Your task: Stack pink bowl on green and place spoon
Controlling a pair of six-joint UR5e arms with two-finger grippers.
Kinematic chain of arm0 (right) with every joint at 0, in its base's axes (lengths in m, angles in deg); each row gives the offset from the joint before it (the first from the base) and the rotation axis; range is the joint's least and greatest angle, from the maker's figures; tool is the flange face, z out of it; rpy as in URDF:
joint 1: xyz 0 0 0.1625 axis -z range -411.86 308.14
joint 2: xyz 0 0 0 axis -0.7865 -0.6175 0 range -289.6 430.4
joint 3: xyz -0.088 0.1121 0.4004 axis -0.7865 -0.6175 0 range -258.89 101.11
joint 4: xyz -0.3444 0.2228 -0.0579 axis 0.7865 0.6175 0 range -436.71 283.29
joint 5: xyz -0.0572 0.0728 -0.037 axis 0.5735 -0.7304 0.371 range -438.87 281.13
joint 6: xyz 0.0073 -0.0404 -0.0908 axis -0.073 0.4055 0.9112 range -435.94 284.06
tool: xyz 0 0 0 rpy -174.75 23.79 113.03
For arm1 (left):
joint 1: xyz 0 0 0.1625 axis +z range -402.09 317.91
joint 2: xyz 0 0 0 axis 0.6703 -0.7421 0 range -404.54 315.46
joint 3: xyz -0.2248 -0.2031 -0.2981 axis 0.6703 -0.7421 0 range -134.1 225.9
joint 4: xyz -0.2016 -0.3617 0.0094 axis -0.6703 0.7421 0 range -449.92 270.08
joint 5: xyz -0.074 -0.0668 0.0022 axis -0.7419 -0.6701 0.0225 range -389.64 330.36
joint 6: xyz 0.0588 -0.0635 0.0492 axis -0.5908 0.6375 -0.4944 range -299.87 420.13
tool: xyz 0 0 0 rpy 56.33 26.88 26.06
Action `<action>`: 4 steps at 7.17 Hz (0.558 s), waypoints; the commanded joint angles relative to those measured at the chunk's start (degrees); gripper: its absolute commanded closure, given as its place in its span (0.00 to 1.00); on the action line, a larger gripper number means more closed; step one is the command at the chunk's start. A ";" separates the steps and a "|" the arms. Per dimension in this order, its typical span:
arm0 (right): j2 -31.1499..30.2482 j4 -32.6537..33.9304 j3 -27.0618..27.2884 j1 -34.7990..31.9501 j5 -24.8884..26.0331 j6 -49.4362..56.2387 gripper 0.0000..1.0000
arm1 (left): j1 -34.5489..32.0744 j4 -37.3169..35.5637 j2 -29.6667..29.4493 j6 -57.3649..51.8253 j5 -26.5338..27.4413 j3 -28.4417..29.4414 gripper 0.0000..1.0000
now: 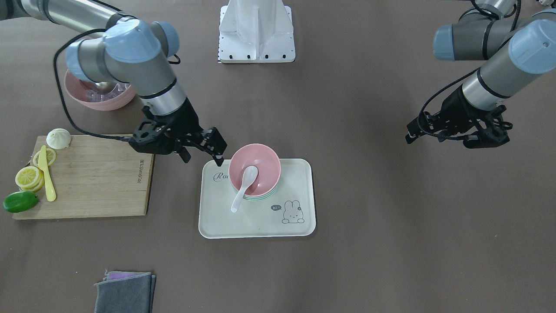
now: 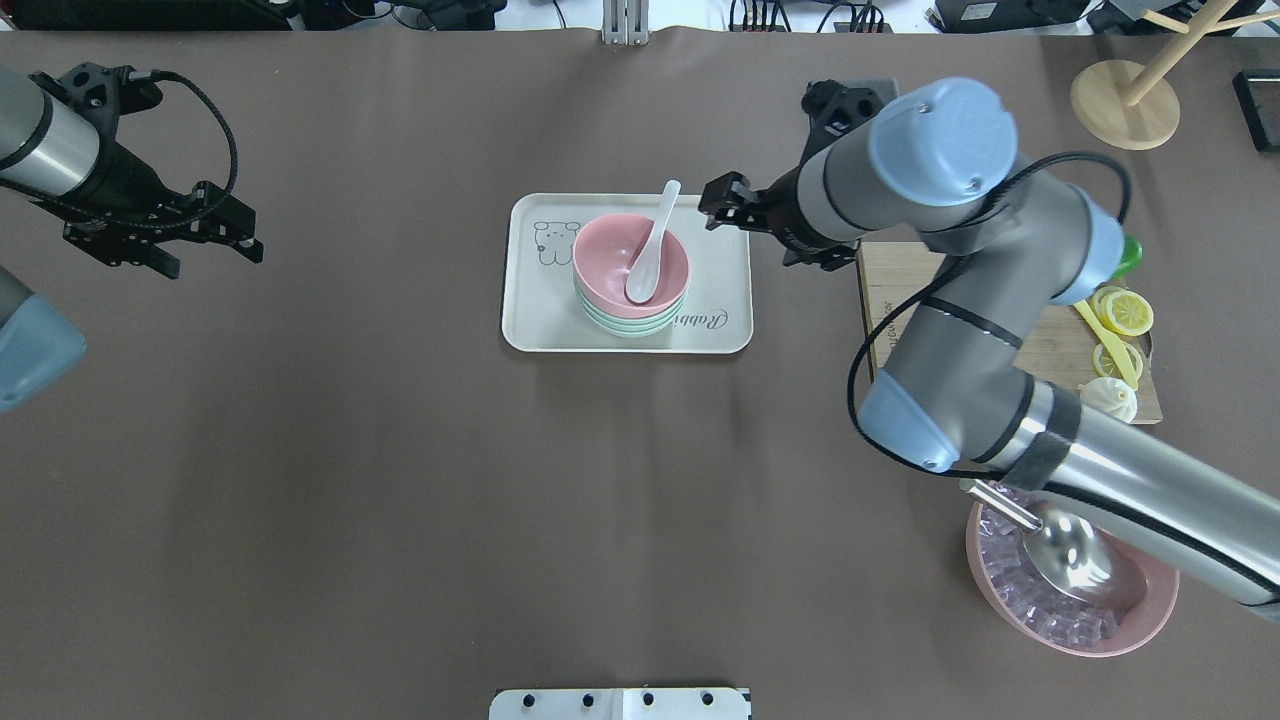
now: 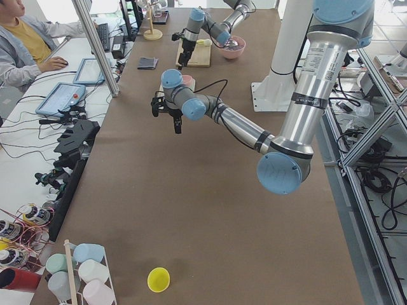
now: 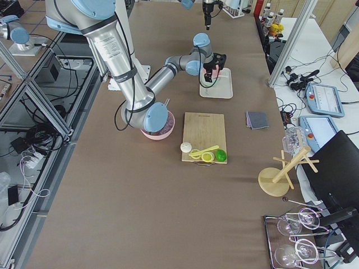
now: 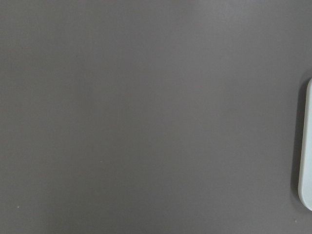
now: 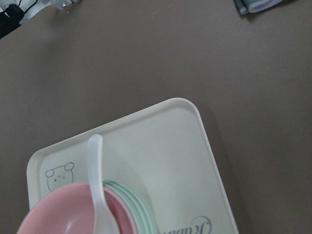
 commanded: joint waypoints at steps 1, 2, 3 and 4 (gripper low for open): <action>-11.71 1.18 2.78 -8.73 -5.56 18.80 0.00 | -2.30 0.20 8.93 -9.71 2.15 -2.01 0.01; -16.38 1.18 1.65 -13.46 -6.70 32.40 0.00 | -2.92 1.51 14.04 -19.18 5.39 -2.02 0.01; -17.56 1.00 -1.93 -19.60 -13.32 41.06 0.00 | -5.62 3.17 16.35 -24.15 4.98 -1.59 0.01; -18.62 0.74 -6.58 -26.71 -20.00 49.16 0.00 | -9.04 4.24 18.29 -27.59 4.72 -1.41 0.01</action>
